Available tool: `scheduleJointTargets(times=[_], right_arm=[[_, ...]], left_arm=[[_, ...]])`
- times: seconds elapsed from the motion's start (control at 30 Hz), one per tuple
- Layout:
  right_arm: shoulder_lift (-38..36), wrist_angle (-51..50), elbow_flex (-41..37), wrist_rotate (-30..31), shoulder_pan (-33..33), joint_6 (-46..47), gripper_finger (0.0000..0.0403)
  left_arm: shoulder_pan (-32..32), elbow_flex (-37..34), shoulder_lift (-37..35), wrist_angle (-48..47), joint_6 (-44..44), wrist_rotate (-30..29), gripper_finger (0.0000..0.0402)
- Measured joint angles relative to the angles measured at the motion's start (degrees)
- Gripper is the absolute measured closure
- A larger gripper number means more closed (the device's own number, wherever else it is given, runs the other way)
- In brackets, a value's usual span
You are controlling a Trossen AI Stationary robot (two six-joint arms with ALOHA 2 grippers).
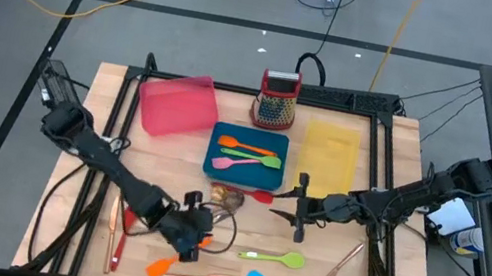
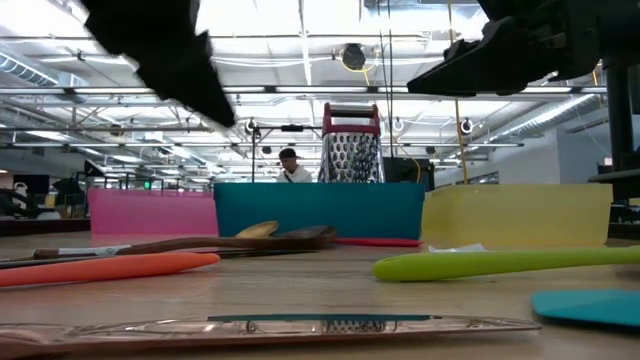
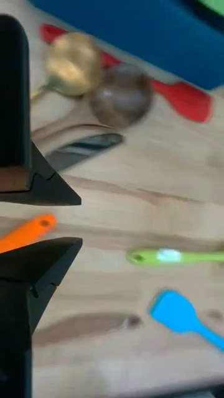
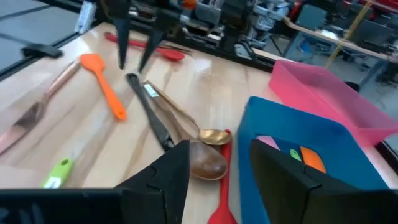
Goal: Pick & Place Kitchen Items
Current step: Put the orange spatula into the blue bin
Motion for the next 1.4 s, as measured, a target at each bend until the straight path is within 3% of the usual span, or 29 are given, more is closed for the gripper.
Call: scheduleJointTargets(times=[0.2, 0.43, 0.63, 1.1, 1.3, 1.4], right_arm=[[0.02, 1.43, 0.00, -1.31, -3.36, -4.12, 0.0196], [0.02, 3.30, 0.00, -1.54, -7.46, -7.86, 0.0167], [0.02, 7.18, 0.00, -11.25, -10.84, -11.38, 0.0166], [0.02, 11.63, 0.02, -13.61, -15.64, -15.02, 0.0175], [0.01, 12.66, 0.02, -23.57, -17.02, -15.87, 0.0178], [0.01, 13.57, 0.02, -25.35, -17.14, -15.87, 0.0179]], left_arm=[[-1.14, -0.04, 4.32, 0.33, -10.95, -1.39, 0.0304], [-1.49, -0.04, 6.32, 0.05, -14.17, 2.37, 0.0279], [-2.85, -0.04, 6.34, -0.19, -19.06, 3.82, 0.0234], [-9.44, 0.05, 14.37, 0.36, -26.69, -7.14, 0.0227], [-11.07, 0.24, 17.82, -0.01, -28.47, -11.35, 0.0229], [-11.54, 0.28, 19.61, 0.02, -29.96, -13.52, 0.0245]])
